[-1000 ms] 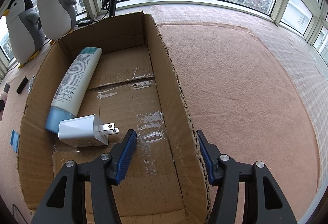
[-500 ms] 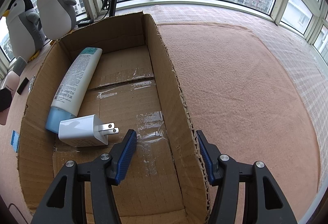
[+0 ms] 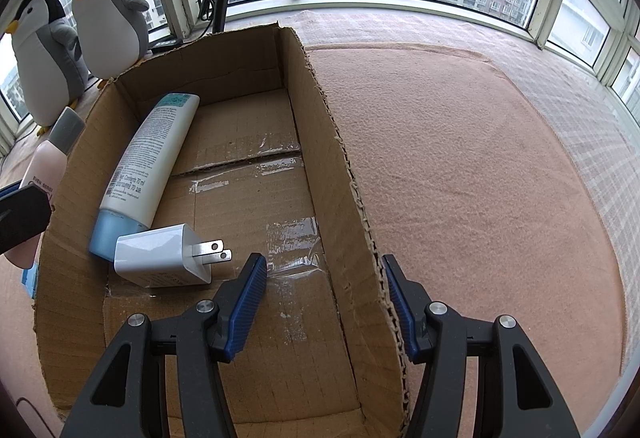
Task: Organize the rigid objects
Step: 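Drop the pink bottle into the box by opening the left gripper, then move the left tool back to the white coiled cable, then close the left gripper on the white cable and lift it, then carry the white cable over the cardboard box, then open the left gripper to drop the cable into the box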
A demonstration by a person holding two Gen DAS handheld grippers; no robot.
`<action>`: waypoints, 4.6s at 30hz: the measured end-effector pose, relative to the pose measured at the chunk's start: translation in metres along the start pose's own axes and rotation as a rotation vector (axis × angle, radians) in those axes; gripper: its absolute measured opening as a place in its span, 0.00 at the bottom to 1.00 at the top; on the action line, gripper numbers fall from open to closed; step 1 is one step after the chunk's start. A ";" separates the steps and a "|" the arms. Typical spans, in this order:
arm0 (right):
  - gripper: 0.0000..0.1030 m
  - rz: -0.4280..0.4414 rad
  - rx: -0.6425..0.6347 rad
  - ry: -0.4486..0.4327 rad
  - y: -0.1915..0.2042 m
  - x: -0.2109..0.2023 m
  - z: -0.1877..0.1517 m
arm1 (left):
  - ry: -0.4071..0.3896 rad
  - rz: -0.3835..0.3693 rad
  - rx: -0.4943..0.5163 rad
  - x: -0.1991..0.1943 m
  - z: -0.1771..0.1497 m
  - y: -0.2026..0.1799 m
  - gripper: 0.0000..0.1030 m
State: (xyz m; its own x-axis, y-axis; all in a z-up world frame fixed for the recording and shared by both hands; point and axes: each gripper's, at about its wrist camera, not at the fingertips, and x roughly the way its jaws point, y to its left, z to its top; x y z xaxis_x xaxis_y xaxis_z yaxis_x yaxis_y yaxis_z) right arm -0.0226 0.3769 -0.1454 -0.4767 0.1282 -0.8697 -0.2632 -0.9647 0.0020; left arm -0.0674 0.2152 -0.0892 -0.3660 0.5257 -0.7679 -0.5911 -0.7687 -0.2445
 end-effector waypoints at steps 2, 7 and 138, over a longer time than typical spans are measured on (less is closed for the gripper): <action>0.52 0.000 0.000 0.000 0.000 0.000 0.000 | 0.010 -0.003 0.006 0.000 0.001 -0.001 0.41; 0.52 0.000 0.003 0.000 0.001 0.001 0.000 | -0.023 0.029 -0.004 -0.008 0.000 0.001 0.80; 0.53 0.017 0.022 -0.004 0.003 0.002 0.000 | 0.025 0.005 -0.037 0.038 0.057 0.007 0.76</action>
State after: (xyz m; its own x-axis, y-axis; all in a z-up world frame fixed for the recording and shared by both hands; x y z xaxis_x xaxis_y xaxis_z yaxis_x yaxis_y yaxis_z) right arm -0.0239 0.3743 -0.1468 -0.4848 0.1125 -0.8673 -0.2736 -0.9614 0.0282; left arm -0.1267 0.2505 -0.0859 -0.3506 0.5127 -0.7838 -0.5622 -0.7845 -0.2617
